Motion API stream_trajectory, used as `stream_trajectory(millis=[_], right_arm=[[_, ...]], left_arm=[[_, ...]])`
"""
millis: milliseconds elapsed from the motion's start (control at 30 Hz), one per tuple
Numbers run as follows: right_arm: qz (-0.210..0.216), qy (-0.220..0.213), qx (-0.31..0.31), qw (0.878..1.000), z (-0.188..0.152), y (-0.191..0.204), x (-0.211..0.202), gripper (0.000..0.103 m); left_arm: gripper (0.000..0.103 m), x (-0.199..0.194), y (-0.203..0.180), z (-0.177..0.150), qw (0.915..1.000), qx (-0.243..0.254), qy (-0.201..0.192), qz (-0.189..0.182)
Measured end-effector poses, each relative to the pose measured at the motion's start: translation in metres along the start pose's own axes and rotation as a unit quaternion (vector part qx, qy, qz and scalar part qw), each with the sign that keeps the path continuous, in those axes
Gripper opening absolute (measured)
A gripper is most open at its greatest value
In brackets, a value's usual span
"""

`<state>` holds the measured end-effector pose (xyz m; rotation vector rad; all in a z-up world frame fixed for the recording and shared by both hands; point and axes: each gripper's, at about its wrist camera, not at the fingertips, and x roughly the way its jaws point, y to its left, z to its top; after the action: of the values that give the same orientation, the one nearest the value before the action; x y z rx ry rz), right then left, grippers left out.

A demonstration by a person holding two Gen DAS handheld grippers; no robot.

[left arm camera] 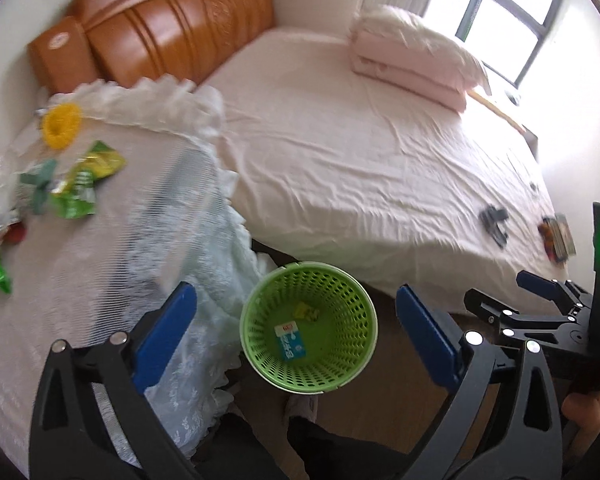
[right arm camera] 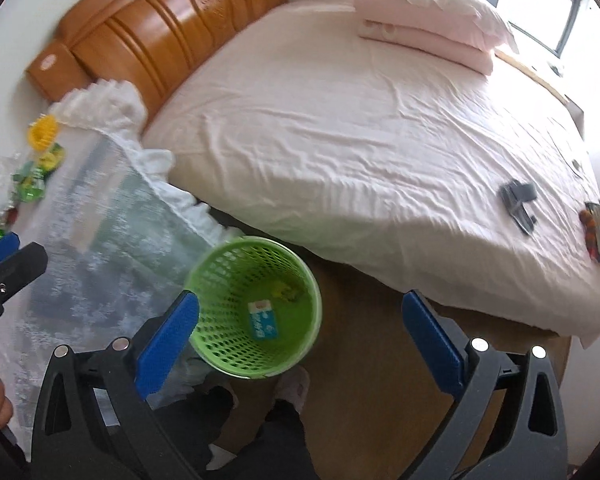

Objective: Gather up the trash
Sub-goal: 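Move both tools back toward the table trash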

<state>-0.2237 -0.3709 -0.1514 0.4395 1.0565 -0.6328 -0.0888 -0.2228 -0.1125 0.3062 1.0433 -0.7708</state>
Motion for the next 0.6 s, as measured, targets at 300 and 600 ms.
stream_trajectory(millis=[300, 600], right_arm=[[0.074, -0.044, -0.066, 0.994, 0.028, 0.081, -0.037, 0.101], [0.129, -0.048, -0.153, 0.979, 0.039, 0.181, -0.041, 0.101]], left_arm=[[0.095, -0.060, 0.079, -0.013, 0.9935, -0.074, -0.050, 0.071], [0.095, -0.102, 0.165, -0.047, 0.9742, -0.159, -0.077, 0.140]])
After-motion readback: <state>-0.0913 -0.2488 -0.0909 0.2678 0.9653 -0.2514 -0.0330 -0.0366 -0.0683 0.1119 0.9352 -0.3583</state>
